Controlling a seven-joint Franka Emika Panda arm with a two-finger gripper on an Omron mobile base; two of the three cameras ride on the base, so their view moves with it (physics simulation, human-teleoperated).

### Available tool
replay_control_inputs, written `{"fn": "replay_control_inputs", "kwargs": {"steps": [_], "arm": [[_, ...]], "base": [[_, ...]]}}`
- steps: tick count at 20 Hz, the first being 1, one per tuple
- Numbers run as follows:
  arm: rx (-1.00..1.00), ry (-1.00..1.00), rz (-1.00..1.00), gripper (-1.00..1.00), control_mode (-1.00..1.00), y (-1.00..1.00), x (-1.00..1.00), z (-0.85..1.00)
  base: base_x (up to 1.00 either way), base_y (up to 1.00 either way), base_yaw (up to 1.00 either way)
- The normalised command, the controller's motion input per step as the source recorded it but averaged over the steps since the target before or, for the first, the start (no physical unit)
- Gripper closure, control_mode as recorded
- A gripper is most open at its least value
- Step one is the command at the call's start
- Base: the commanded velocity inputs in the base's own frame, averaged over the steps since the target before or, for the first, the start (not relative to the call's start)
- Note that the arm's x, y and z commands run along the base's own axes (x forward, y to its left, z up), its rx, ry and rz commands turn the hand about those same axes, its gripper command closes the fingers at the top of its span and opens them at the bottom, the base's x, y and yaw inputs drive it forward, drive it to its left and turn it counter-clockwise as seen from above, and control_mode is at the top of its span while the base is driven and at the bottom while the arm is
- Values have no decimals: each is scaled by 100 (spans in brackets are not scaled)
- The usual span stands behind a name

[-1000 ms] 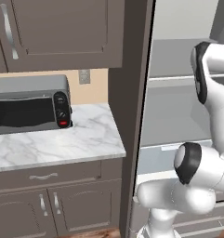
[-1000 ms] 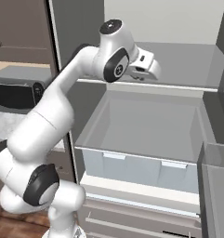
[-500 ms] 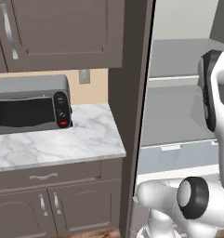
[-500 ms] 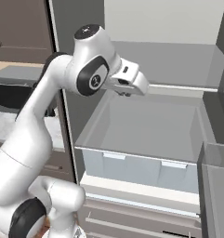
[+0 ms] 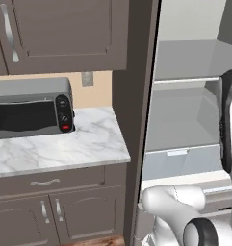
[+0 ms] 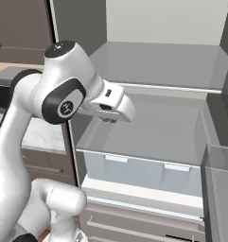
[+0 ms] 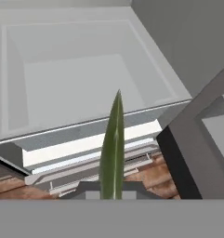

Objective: There is a bowl on the dining counter. Grab a lemon wedge from the fridge and place it in the bowl. Then get the liquor bottle and glass cup from the cabinet and place them next to the bowl.

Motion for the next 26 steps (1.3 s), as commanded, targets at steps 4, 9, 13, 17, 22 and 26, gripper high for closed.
{"fn": "replay_control_inputs", "kwargs": {"steps": [4, 9, 13, 17, 22, 26], "arm": [[0, 0, 5, 100, -100, 33, -74, -39], [-3, -1, 5, 100, -100, 38, -33, -41], [-2, 0, 0, 100, -100, 13, -4, 1], [-1, 2, 0, 100, -100, 5, -11, 0], [0, 0, 3, 100, -100, 1, -25, 0], [0, 0, 5, 100, -100, 9, -50, 0]], "base": [[0, 0, 0], [0, 0, 0], [0, 0, 0], [0, 0, 0], [0, 0, 0], [0, 0, 0]]}}
